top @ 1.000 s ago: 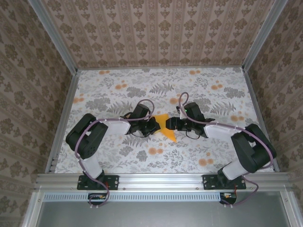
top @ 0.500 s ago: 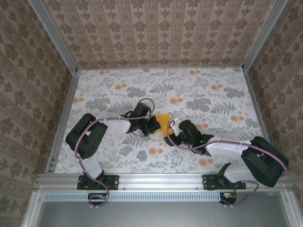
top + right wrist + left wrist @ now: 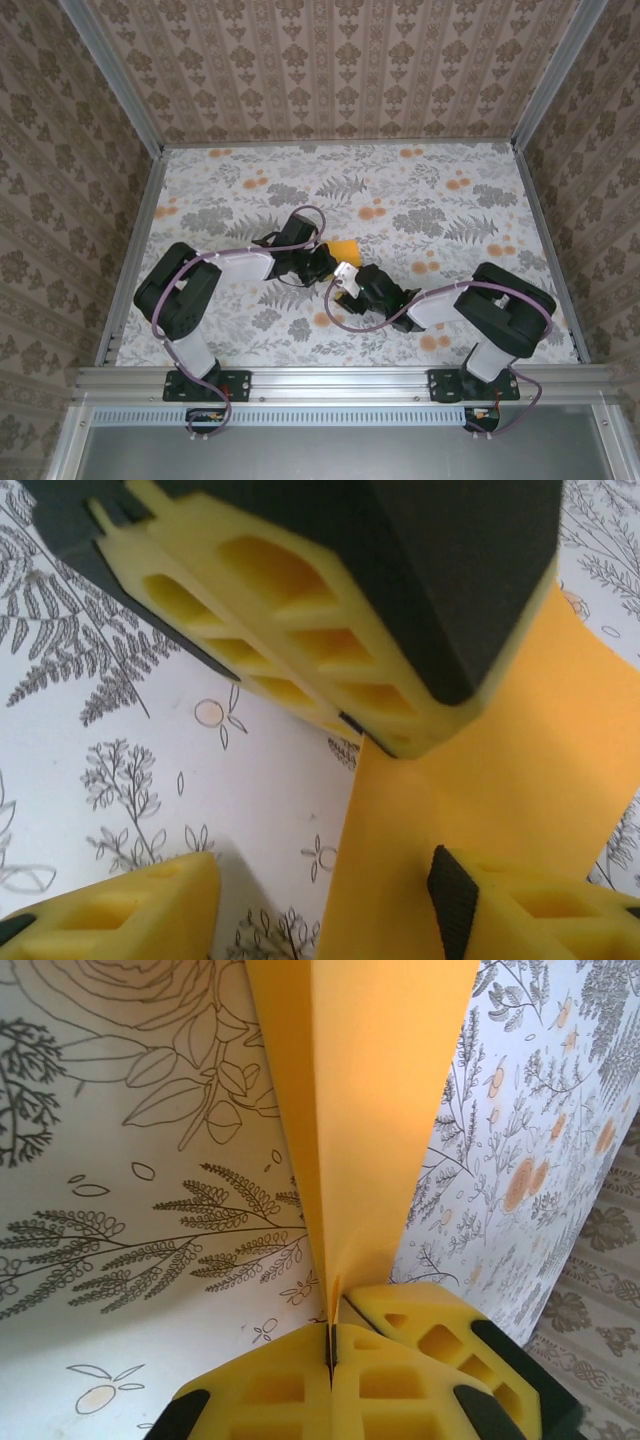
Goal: Fold a paper plane with a square sheet of paper (pick it up from the middle)
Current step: Fold the wing for the fifth time at the center of the table.
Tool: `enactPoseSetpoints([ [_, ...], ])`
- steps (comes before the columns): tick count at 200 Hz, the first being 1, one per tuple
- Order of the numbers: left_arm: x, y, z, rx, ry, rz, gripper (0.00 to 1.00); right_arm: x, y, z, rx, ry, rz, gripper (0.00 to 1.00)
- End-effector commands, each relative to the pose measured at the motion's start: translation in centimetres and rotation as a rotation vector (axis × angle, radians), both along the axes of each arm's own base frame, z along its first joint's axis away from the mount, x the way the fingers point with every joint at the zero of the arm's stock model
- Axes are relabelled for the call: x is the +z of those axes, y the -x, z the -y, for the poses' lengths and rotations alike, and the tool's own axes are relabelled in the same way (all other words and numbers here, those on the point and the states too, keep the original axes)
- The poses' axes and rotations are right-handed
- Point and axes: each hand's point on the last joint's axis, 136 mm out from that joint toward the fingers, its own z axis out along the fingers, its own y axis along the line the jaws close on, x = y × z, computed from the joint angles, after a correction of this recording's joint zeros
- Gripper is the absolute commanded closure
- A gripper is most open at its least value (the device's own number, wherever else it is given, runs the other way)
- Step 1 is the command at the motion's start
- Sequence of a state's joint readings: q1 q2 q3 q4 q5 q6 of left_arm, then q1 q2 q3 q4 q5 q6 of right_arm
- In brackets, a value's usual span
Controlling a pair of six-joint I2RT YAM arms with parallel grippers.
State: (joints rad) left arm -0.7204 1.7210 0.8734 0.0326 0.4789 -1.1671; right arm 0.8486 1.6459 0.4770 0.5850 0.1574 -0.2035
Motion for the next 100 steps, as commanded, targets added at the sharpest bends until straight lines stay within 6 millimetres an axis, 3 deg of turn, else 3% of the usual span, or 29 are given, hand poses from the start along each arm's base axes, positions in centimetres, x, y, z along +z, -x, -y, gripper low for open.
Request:
enactPoseSetpoints([
  [1, 1.29, 0.27, 0.22, -0.020, 0.006, 0.007, 0.97, 0.25, -1.57, -0.23, -0.015, 0.035, 0.085, 0.45],
  [100, 1.43, 0.11, -0.74, -0.005, -0.015, 0.004, 0.97, 0.12, -1.99, 0.25, -0.052, -0.001, 0.092, 0.74],
])
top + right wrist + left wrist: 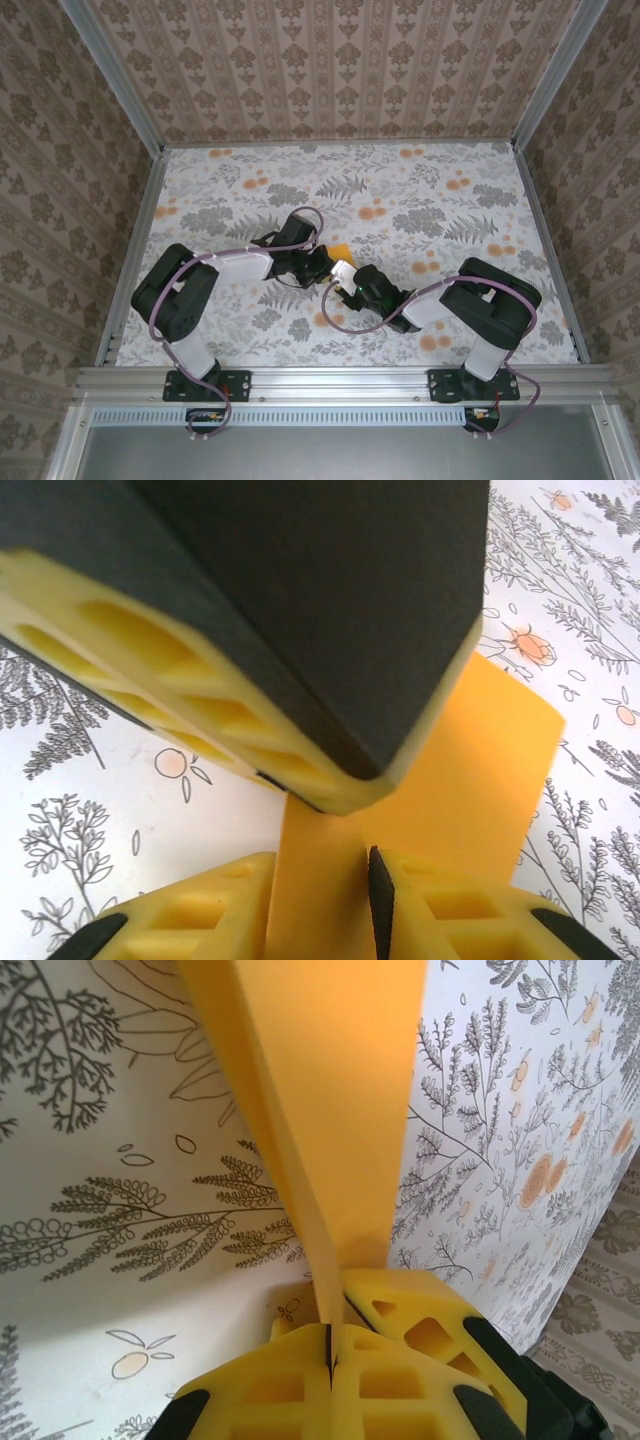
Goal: Fold a paper plane with a square sheet of paper (pick it up from the middle)
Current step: Fold the wing for the fifth time at the center of the table.
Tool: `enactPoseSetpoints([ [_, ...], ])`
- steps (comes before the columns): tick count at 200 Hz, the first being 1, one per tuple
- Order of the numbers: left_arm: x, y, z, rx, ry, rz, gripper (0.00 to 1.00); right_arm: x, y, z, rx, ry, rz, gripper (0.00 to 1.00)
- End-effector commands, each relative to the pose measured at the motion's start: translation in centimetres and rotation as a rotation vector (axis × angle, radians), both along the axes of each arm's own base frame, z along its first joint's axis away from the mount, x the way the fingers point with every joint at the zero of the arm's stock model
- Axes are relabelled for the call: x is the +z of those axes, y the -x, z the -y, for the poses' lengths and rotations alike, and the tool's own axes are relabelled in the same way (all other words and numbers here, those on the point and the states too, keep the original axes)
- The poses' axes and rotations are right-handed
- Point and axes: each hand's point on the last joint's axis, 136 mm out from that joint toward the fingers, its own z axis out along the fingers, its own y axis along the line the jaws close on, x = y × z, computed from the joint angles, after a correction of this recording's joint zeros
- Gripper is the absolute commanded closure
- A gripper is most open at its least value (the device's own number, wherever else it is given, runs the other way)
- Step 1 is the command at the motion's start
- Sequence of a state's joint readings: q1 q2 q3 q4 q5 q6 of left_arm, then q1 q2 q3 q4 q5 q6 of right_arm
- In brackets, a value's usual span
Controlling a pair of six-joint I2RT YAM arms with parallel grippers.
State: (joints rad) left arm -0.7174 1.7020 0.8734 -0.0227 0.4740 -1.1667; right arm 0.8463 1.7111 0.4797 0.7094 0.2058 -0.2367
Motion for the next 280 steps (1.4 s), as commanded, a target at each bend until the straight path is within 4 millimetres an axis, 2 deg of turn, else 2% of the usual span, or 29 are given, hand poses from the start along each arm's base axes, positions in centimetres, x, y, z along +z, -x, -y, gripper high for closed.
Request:
enactPoseSetpoints([
  [1, 1.5, -0.4, -0.1, -0.009, 0.011, 0.029, 0.97, -0.1, -0.5, 0.5, -0.030, 0.004, 0.014, 0.74],
  [31, 1.8, -0.5, -0.2, -0.007, 0.016, 0.035, 0.95, -0.1, -0.5, 0.5, -0.028, 0.000, 0.006, 0.83],
  [53, 2.2, -1.0, -1.0, 0.005, 0.010, 0.044, 0.83, 0.2, -0.3, 0.1, -0.021, -0.029, -0.013, 0.87],
  [100, 4.4, -3.2, -5.3, 0.085, -0.017, 0.125, 0.61, 0.6, 0.6, -0.8, -0.020, -0.169, -0.178, 0.92],
  [137, 5.4, -3.5, -8.0, 0.129, -0.030, 0.184, 0.51, 0.6, 1.2, -2.1, -0.052, -0.270, -0.341, 0.96],
  [182, 4.4, -2.4, -7.6, 0.093, 0.032, 0.209, 0.53, 0.3, 1.7, -3.3, -0.096, -0.393, -0.506, 0.98],
  [238, 2.5, -0.8, -5.9, 0.040, 0.078, 0.198, 0.66, -0.3, 1.7, -3.3, -0.141, -0.479, -0.617, 0.96],
  [280, 1.6, -0.8, -3.9, -0.012, 0.114, 0.187, 0.74, -0.3, 1.5, -3.2, -0.160, -0.532, -0.677, 0.93],
])
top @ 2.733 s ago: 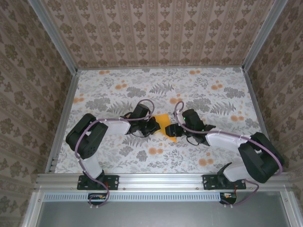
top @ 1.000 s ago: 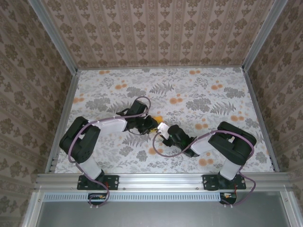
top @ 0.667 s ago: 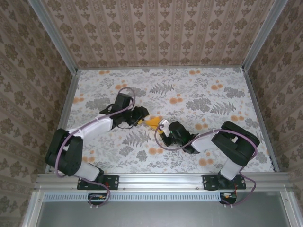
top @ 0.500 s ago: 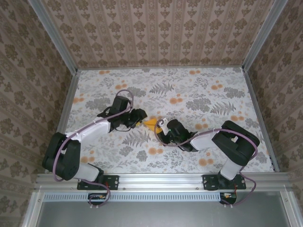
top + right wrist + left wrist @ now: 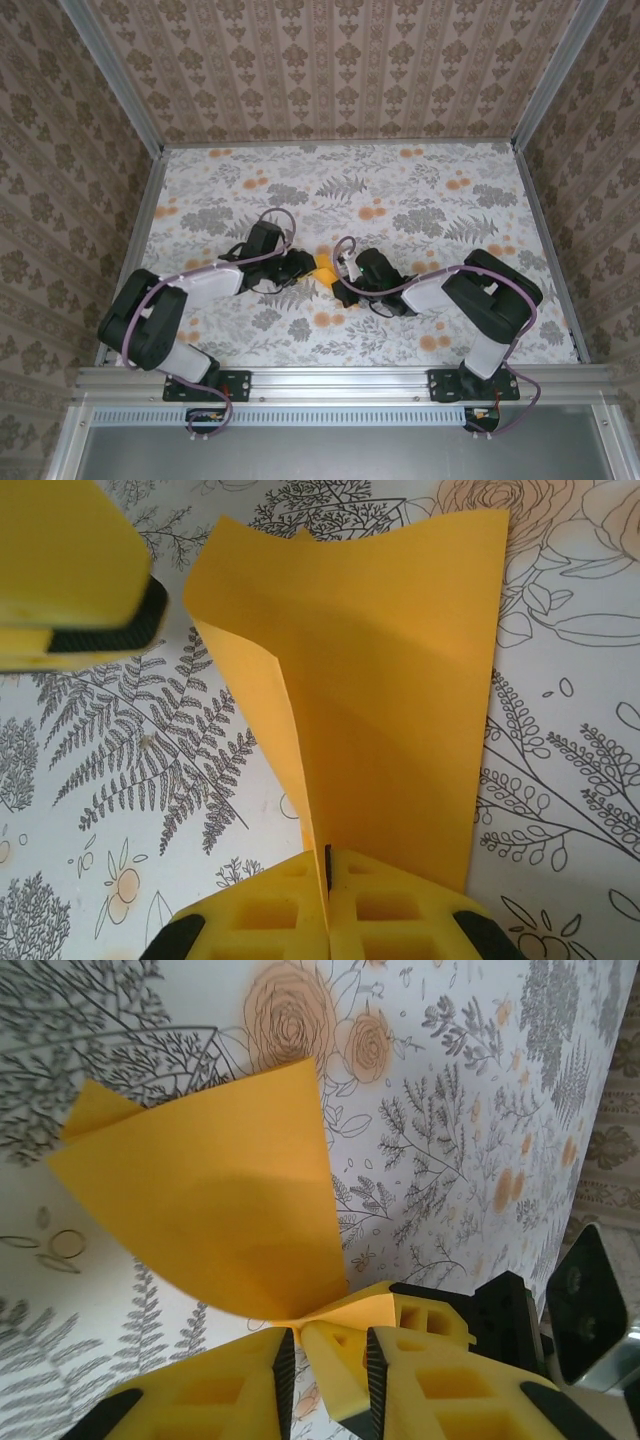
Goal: Fold a paper plane with a square sheet of paper (pick it up from the middle)
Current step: Fold the wing for the fifth time at the center of the table.
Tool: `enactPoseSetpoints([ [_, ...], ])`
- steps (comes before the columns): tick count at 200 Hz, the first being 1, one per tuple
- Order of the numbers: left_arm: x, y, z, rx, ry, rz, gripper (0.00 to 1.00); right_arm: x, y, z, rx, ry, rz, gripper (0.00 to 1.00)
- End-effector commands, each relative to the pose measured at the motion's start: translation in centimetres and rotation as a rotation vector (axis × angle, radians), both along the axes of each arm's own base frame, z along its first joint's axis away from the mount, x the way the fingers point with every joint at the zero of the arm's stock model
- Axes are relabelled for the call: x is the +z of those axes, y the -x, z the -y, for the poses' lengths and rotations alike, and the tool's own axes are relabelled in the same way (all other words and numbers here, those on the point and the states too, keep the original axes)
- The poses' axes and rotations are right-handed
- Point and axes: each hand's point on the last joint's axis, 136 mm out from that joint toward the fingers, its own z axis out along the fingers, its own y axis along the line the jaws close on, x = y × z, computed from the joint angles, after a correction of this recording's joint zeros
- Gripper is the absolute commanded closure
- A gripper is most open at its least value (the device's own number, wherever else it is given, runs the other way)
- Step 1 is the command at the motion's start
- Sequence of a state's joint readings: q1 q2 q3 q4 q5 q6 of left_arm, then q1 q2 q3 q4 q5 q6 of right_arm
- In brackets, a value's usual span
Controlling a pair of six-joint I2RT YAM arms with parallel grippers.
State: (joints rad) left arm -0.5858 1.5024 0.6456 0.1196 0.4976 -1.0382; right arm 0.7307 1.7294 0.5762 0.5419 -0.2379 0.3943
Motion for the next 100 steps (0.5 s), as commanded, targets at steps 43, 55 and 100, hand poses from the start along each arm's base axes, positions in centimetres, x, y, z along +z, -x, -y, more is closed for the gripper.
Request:
enactPoseSetpoints([
  [43, -0.6, -0.5, 2.2, -0.057, 0.051, 0.007, 0.76, 0.2, 0.2, -0.9, 0.017, -0.103, -0.105, 0.87],
  [55, -0.9, -0.6, 2.3, -0.055, 0.047, 0.001, 0.77, 0.6, 0.1, -0.9, 0.022, -0.120, -0.108, 0.84],
  [100, -1.3, -1.0, 2.6, -0.057, 0.041, -0.012, 0.79, 2.0, -0.2, -1.0, 0.033, -0.149, -0.110, 0.75],
])
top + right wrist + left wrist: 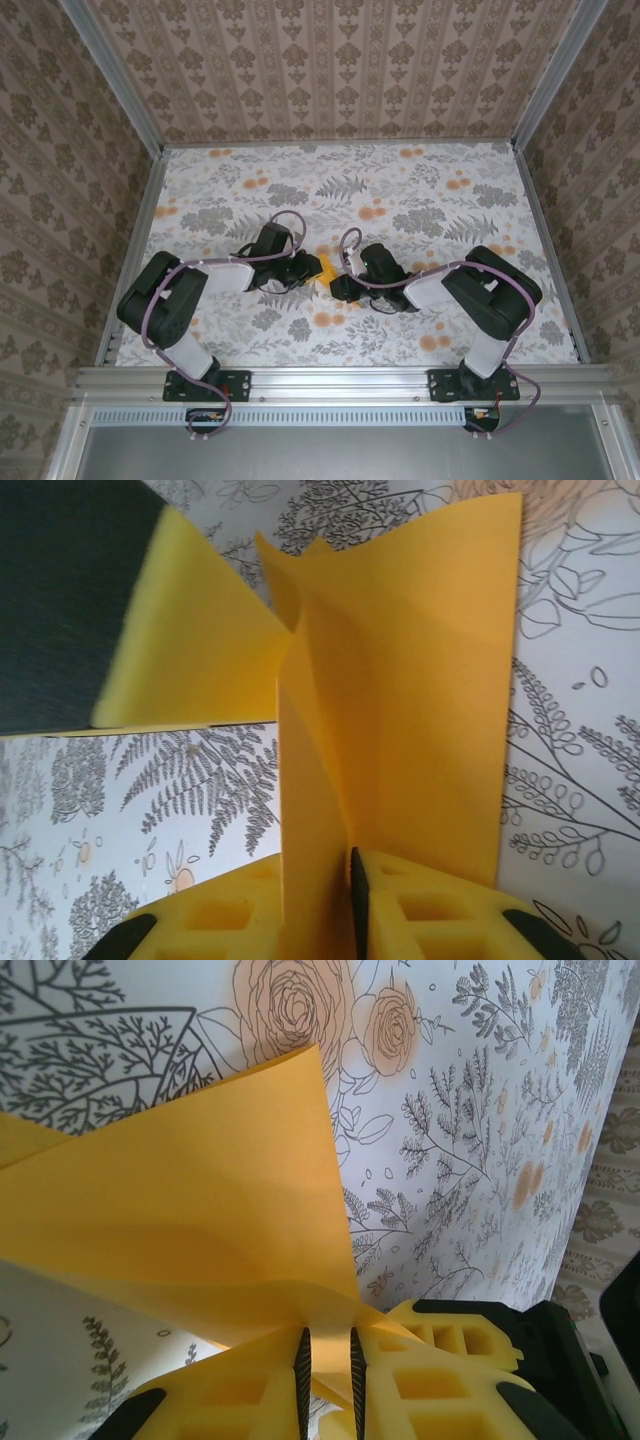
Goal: Fold a paper plane with a square sheet of paper (pick it up from the middle)
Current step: Fold the wing for the fifth time at the center of the table.
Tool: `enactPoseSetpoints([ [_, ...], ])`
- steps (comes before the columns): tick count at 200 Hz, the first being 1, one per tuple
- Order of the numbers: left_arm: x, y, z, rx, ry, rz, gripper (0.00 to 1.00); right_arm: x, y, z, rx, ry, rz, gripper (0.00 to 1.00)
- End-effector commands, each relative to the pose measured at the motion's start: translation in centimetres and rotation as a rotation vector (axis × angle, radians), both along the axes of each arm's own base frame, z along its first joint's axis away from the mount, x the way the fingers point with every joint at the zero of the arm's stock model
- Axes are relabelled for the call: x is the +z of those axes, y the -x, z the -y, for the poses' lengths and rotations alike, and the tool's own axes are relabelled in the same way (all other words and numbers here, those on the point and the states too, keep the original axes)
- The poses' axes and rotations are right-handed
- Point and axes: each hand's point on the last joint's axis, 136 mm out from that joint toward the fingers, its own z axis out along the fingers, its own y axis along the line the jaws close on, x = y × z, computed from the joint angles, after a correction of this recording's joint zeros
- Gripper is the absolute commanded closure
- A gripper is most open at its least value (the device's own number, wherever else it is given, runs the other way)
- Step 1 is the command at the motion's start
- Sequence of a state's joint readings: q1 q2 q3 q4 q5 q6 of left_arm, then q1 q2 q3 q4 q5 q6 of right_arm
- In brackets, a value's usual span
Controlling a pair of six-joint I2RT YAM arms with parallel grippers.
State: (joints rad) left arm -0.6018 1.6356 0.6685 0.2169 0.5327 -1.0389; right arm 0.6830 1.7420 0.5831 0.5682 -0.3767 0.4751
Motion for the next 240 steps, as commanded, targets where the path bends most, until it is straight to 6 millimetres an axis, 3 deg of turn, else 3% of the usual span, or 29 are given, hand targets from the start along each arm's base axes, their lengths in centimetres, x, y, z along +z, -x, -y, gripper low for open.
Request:
enactPoseSetpoints([
  [1, 0.9, -0.7, 1.0, -0.017, 0.026, 0.014, 0.79, 1.3, -0.3, -0.6, 0.021, -0.041, -0.011, 0.75],
  [45, 0.1, -0.4, 0.8, -0.016, 0.008, -0.007, 0.81, 2.1, -0.4, -0.1, 0.000, -0.036, -0.015, 0.72],
  [102, -0.4, -0.4, 0.7, -0.018, -0.003, -0.023, 0.81, 1.1, 0.3, 0.2, 0.028, -0.013, -0.044, 0.74],
  [154, 0.2, -0.3, 0.6, -0.026, 0.003, -0.007, 0.81, 1.0, 0.3, -0.4, 0.053, -0.057, -0.082, 0.90],
  [172, 0.5, -0.2, 0.4, -0.029, 0.006, 0.005, 0.80, 0.8, 0.4, -0.5, 0.057, -0.065, -0.102, 0.92],
  [240, 1.0, 0.8, -0.2, -0.041, 0.023, 0.027, 0.77, -0.1, 0.7, -0.5, 0.054, -0.067, -0.152, 0.87],
])
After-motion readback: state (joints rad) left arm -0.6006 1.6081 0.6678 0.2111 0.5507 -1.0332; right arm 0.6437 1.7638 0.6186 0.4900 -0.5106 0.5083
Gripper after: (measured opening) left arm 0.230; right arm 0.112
